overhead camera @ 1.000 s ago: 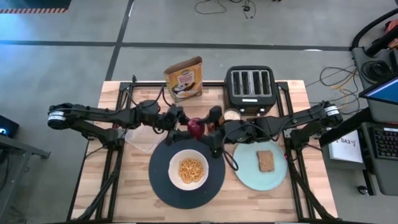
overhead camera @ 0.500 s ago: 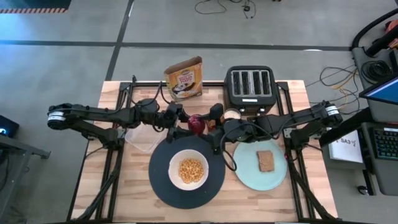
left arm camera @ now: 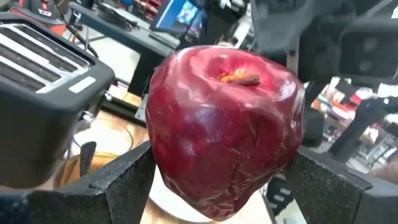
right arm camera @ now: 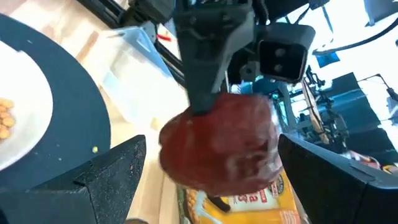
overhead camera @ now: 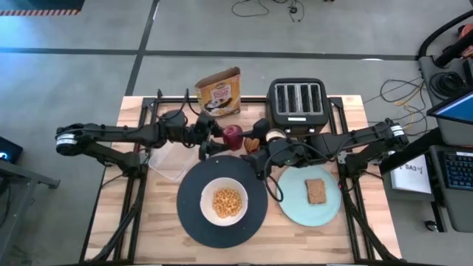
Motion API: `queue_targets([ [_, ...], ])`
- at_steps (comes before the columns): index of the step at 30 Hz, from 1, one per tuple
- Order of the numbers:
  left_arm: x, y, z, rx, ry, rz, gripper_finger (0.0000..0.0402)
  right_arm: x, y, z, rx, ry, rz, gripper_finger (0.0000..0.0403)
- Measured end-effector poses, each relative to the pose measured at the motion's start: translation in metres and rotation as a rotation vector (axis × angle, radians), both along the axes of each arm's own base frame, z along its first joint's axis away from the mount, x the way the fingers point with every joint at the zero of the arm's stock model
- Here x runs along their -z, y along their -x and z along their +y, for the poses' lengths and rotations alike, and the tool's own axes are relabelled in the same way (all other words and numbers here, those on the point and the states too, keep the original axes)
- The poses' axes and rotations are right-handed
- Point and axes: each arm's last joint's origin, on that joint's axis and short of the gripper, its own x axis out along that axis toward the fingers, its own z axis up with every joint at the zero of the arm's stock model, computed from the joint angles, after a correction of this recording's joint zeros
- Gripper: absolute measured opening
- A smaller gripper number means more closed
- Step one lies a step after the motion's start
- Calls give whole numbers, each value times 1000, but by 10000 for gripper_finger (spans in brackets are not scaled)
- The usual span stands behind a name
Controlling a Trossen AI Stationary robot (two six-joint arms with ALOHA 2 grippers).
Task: Arrange a breakfast setting
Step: Put the apple on the blue plate beside the toasted bread
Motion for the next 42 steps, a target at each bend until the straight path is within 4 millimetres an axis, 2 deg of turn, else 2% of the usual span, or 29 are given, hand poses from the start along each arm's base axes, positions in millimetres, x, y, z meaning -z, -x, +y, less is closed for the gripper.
queue_targets([
  [13, -10, 4, 18, -41, 4, -97, 310, -3, 0, -4, 137, 103, -17, 354],
  [17, -14, 5, 19, -58, -175, -148, 310, -10, 4, -5, 199, 21, -104, 354],
  [22, -13, 4, 18, -57, -499, -170, 310, -25, 17, -10, 178, -230, -228, 354],
  [27, -12, 3, 15, -31, -722, -193, 310, -14, 22, -19, 221, -396, -245, 354],
  [32, -12, 4, 13, 59, -814, -243, 310, -1, 17, -21, 160, -488, -224, 354],
  [35, -12, 4, 10, 133, -825, -279, 310, 4, 13, -22, 154, -471, -228, 354],
  [42, -11, 3, 10, 136, -846, -282, 310, 8, 0, -22, 113, -411, -249, 354],
])
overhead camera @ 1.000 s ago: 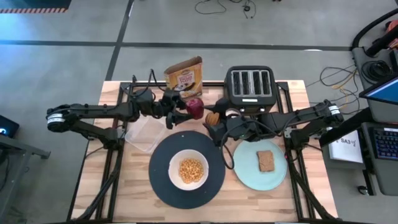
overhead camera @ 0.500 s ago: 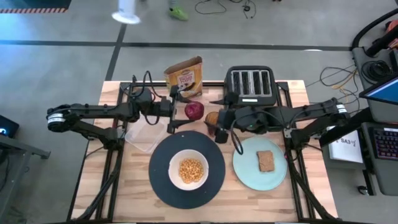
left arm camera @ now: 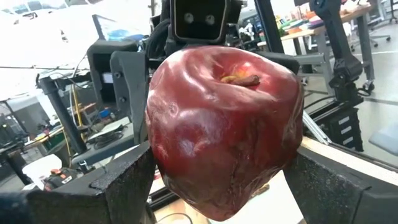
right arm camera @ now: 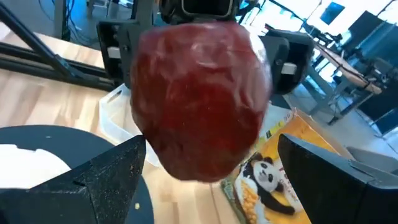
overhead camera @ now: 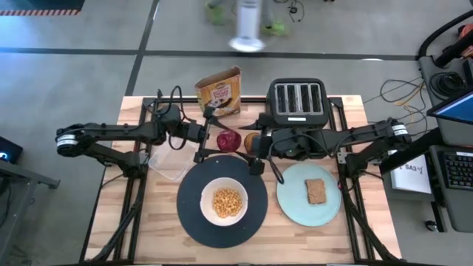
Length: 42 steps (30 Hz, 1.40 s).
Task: Arrange a breakfast setting
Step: Put the apple on the blue plate beside the toasted bread
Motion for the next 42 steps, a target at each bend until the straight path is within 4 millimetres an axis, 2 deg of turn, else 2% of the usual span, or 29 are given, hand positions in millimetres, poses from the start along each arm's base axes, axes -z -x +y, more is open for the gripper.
queue_targets([
  [7, 4, -5, 2, -18, 7, 4, 310, -2, -5, -10, -94, -45, -23, 354],
  [14, 7, -10, 3, -22, 21, -7, 310, -1, -6, -20, -103, -43, -13, 353],
  [21, 5, -10, 3, -20, 38, -23, 310, -2, -6, -27, -111, -56, -20, 334],
  [29, 6, -9, 3, -20, 41, -22, 311, 0, -7, -27, -115, -60, -16, 329],
  [42, 5, -10, 4, -52, 76, -17, 336, 1, -8, -28, -112, -59, -11, 328],
])
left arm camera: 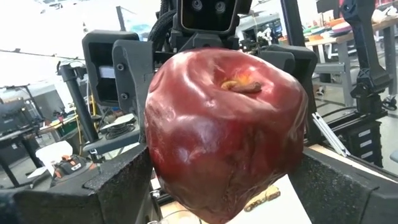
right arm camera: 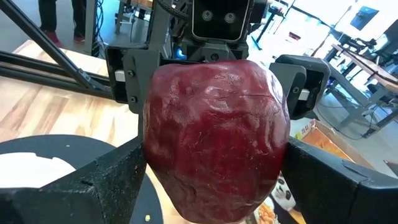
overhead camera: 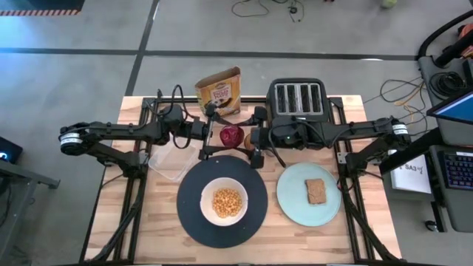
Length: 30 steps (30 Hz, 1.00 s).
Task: Arrange a breakfast setting
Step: Put the apple on the blue plate beside the toasted bread
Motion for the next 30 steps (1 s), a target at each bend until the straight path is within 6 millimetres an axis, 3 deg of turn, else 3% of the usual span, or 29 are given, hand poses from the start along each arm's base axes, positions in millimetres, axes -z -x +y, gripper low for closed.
queue_targets([
  [16, 2, 1, 0, -4, 32, 36, 372, 2, 0, 0, 1, 10, 13, 327],
  [30, -5, 16, 8, -134, 22, 91, 375, -7, 16, -4, 27, 2, 37, 327],
])
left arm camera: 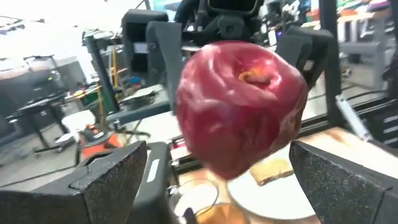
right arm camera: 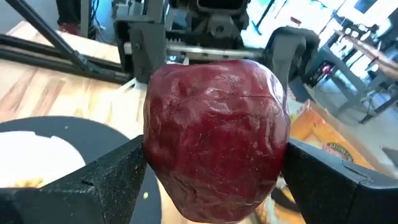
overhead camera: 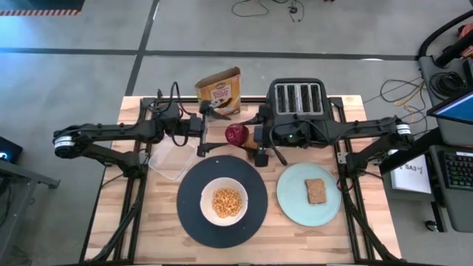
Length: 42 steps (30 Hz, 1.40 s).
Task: Arrange a breakfast setting
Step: Put the apple on the blue plate beside the toasted bread
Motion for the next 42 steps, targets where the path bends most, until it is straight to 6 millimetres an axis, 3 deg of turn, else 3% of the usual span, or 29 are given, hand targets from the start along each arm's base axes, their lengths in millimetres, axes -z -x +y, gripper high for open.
queue_targets([
  [9, -8, 19, 0, -155, -46, 44, 375, -5, 24, -10, 143, -215, 226, 327],
  [16, -14, 33, -2, -240, -56, 71, 375, 7, 45, -7, 302, -545, 476, 327],
  [22, -17, 39, -3, -248, -62, 66, 375, 41, 57, 3, 481, -907, 782, 327],
  [27, -17, 43, -4, -269, -58, 90, 375, 83, 61, 27, 497, -1130, 1009, 327],
  [34, -9, 42, -3, -266, -49, 160, 375, 134, 75, 54, 577, -1137, 1127, 327],
  [42, -3, 41, -3, -265, -24, 209, 375, 155, 90, 54, 682, -1056, 1084, 328],
])
